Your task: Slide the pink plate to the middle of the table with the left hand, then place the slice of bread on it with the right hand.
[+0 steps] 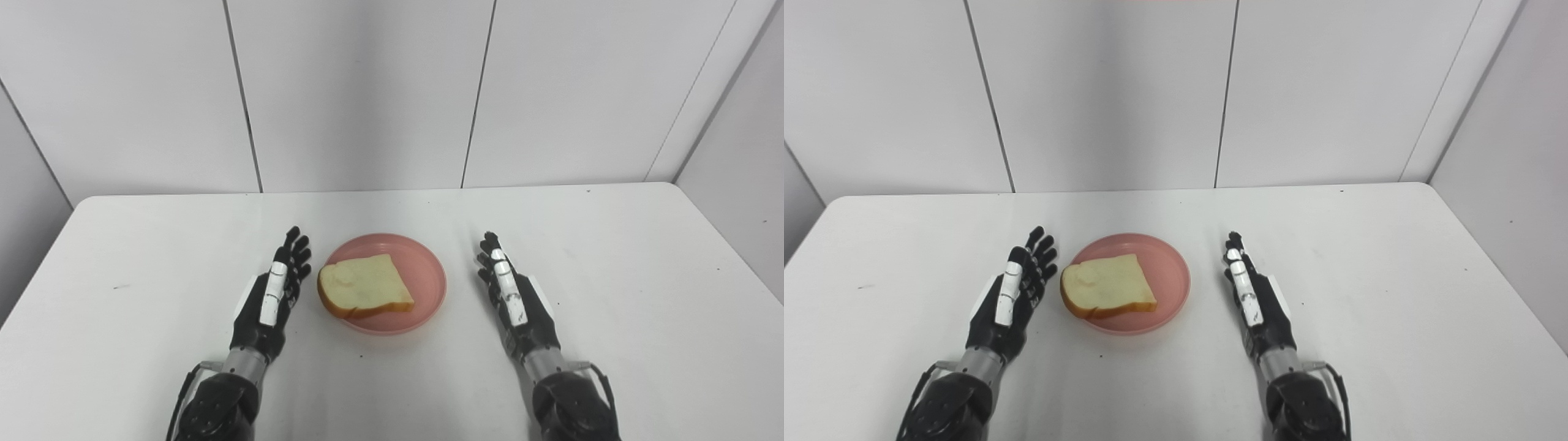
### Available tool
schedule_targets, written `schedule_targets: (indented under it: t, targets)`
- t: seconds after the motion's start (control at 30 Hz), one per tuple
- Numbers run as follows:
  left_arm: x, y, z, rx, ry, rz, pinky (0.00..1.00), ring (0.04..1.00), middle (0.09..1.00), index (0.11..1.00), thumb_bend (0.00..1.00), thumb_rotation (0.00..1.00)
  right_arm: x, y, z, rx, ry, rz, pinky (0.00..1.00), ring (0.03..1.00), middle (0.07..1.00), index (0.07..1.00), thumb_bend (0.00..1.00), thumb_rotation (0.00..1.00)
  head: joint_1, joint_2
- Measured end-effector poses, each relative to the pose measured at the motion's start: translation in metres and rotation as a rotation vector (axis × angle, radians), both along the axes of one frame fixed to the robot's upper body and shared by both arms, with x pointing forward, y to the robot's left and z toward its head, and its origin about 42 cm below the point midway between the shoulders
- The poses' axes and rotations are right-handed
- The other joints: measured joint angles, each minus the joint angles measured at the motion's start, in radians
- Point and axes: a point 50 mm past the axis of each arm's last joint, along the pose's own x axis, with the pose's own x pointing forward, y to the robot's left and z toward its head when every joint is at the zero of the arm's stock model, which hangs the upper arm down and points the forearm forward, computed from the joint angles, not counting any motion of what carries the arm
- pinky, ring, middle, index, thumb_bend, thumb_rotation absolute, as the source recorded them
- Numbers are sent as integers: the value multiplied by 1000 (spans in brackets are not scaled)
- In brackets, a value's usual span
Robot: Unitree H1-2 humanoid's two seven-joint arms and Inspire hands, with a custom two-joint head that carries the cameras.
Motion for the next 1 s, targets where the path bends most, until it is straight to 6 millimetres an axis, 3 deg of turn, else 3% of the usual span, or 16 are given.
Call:
schedule_targets:
  t: [0.07, 0.23, 0.47, 0.77, 1.0]
  targets:
    - [-9, 0, 0, 31, -16, 4, 1000, 1000, 1000, 1000, 669, 1000, -4, 3, -2, -6, 2, -4, 1000, 1000, 1000, 1000, 449, 1000, 17, -8]
    - [-24, -1, -2, 75, -25, 33, 1000, 1000, 1000, 1000, 703, 1000, -8, 3, -9, -23, 18, 5, 1000, 1000, 1000, 1000, 409, 1000, 42, -12]
    - [-19, -1, -6, 52, -9, 47, 1000, 1000, 1000, 1000, 699, 1000, -7, 1, -13, -51, 15, 0, 1000, 1000, 1000, 1000, 356, 1000, 38, -23]
    - [-16, -6, -7, 138, -38, 40, 1000, 1000, 1000, 1000, 773, 1000, -7, 0, -13, -15, 24, 18, 1000, 1000, 1000, 1000, 356, 1000, 42, -15]
    - [-15, -7, -6, 150, -49, 41, 1000, 1000, 1000, 1000, 732, 1000, -7, -1, -13, -6, 27, 22, 1000, 1000, 1000, 1000, 349, 1000, 43, -11]
